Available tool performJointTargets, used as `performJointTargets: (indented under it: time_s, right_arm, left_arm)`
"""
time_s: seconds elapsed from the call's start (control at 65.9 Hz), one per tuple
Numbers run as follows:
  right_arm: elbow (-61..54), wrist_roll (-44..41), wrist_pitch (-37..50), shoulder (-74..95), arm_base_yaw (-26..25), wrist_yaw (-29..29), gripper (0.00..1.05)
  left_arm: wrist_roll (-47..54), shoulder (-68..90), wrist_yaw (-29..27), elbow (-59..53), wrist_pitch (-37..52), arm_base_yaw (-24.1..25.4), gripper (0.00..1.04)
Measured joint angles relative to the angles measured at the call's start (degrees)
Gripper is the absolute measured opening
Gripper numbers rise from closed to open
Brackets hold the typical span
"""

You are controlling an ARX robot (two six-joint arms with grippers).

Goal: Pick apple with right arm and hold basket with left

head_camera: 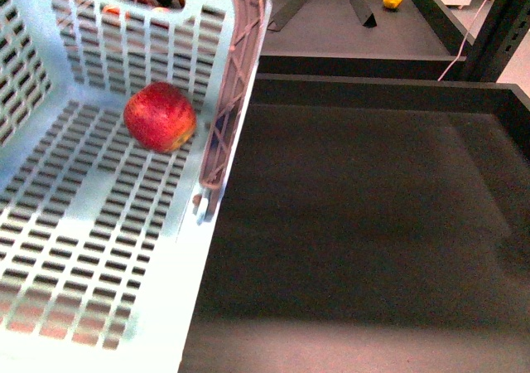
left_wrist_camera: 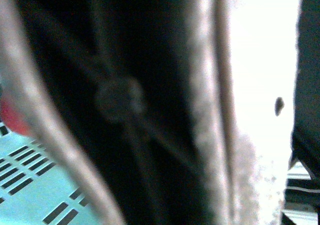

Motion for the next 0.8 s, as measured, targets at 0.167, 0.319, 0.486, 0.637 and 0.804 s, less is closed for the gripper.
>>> performJointTargets:
  time_s: [0.167, 0.319, 0.486, 0.637, 0.804]
  right_arm:
    - [0.00, 0.00, 0.00, 0.00, 0.00, 0.00, 0.96]
    - [0.00, -0.02, 0.00, 0.00, 0.00, 0.02, 0.96]
    - [0.00, -0.02, 0.00, 0.00, 0.00, 0.00, 0.96]
    - [0.00, 0.00, 0.00, 0.00, 0.00, 0.02, 0.96]
    - [0.02, -0.02, 0.00, 0.00, 0.00, 0.00, 0.96]
  left_arm:
    - [-6.03, 0.09, 4.50, -4.26, -0.68, 6.05, 0.14]
    - [-9.88, 3.41, 8.92, -4.87, 1.38, 13.51, 0.14]
    - [-9.14, 11.80, 12.13, -1.75, 2.95, 19.45, 0.14]
    - [-6.01, 20.15, 17.62, 3.50, 5.46, 22.03, 0.14]
    - [-5.60, 25.49, 22.38, 6.93, 5.29, 22.91, 0.14]
